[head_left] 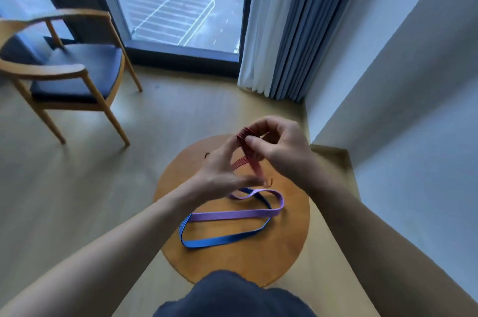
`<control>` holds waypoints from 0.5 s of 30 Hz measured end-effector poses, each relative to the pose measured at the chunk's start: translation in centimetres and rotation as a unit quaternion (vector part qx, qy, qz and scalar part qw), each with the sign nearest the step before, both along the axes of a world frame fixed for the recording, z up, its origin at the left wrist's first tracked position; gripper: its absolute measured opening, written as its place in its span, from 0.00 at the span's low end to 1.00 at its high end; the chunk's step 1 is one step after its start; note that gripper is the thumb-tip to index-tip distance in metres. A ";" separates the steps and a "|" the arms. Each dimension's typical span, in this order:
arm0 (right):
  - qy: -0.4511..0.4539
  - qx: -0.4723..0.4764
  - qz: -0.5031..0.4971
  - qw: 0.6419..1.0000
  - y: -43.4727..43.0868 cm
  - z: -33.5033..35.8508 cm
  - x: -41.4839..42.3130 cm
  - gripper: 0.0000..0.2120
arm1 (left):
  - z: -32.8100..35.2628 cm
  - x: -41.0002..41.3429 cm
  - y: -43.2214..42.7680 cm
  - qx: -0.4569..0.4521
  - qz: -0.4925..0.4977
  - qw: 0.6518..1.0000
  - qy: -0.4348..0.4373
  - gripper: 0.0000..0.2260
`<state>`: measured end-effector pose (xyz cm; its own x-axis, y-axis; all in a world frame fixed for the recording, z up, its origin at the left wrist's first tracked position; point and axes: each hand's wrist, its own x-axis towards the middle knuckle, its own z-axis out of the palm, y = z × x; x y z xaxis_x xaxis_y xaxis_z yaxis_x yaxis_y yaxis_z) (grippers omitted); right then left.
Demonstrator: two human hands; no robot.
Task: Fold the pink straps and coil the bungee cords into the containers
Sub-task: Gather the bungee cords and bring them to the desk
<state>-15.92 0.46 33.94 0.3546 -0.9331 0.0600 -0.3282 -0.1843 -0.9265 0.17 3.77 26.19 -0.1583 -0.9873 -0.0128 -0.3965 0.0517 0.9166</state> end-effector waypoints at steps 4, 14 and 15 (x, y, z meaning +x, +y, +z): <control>-0.100 -0.017 0.013 0.995 0.8 4.2 -0.4 0.07 | 3.6 -1.4 -0.9 -0.024 0.002 0.994 0.107 0.15; -0.048 -0.011 -0.059 0.997 0.9 2.3 -3.5 0.23 | 9.8 -1.5 -0.5 -0.067 0.088 0.973 0.203 0.08; -0.022 0.037 -0.027 0.999 1.0 1.2 -3.5 0.23 | 10.4 -1.4 -0.3 -0.074 0.082 0.971 0.212 0.07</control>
<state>-19.45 1.46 35.16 0.3026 -0.9531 0.0039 -0.2949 -0.0975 -0.9505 -1.21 3.43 36.55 0.0419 -0.9858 0.1627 0.0005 0.1629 0.9866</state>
